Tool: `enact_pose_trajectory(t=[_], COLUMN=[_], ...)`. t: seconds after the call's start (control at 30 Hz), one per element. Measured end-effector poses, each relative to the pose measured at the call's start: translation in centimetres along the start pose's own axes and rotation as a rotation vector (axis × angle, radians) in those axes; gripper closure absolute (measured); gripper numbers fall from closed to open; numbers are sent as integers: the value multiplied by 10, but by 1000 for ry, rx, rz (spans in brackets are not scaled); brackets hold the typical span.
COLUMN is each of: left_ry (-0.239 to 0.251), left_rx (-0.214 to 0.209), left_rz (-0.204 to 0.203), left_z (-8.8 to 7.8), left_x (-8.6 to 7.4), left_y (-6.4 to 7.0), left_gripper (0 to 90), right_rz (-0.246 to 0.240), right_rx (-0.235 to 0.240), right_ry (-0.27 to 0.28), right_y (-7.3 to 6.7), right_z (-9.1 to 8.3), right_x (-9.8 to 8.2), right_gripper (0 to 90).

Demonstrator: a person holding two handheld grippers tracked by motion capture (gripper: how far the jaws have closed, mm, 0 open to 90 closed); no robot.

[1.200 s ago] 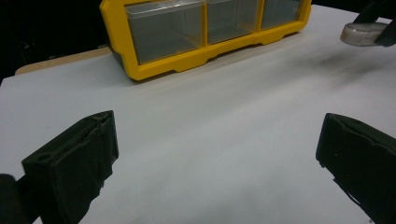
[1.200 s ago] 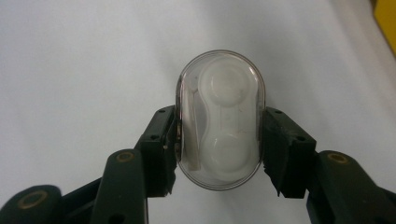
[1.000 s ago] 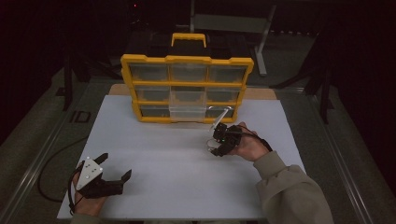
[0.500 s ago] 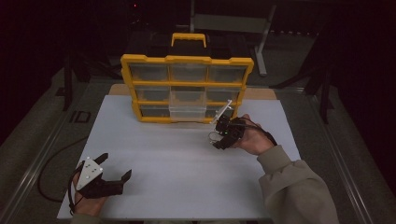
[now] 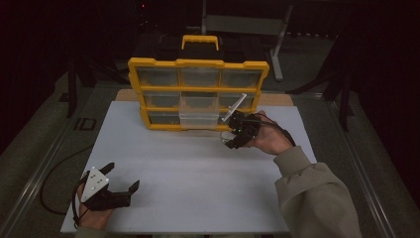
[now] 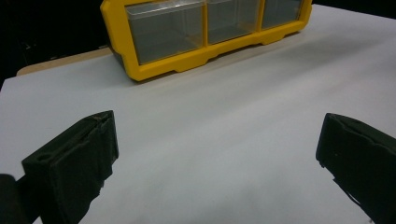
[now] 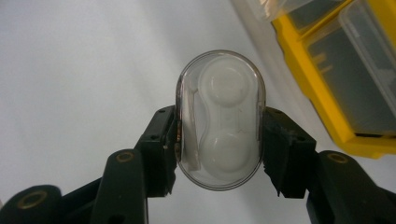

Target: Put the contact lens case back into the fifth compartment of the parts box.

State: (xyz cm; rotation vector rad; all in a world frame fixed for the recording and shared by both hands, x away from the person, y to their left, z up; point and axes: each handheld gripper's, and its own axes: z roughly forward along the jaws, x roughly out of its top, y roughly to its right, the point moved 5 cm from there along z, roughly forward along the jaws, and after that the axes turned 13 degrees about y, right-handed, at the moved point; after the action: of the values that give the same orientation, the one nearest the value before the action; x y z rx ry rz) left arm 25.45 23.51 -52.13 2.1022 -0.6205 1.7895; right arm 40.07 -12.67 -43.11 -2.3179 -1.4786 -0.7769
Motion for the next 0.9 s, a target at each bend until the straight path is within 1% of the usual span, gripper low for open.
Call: enact_pose_trajectory(t=[0.23,0.27,0.33,0.37,0.43,0.73,0.9], left_ry=[1,0,2,2,2,1,3], left_rx=[0,0,1,1,1,1,2], left_rz=[0,0,0,-1,-1,-1,-2], left_z=[0,0,0,0,0,0,0], left_x=[0,0,0,0,0,0,0], left_y=[0,0,0,0,0,0,-1], left_gripper=[0,0,0,0,0,0,0], right_rz=[15,9,11,19,20,17,28], right_rx=[-7,-5,-14,-15,-14,-26,-36], right_ry=[9,8,18,21,29,34,39], right_y=[8,9,12,13,16,25,30], right_z=[-7,-8,-10,-12,-15,-24,-30], right_x=[8,9,12,14,18,29,36], right_gripper=[492,492,492,492,492,492,492])
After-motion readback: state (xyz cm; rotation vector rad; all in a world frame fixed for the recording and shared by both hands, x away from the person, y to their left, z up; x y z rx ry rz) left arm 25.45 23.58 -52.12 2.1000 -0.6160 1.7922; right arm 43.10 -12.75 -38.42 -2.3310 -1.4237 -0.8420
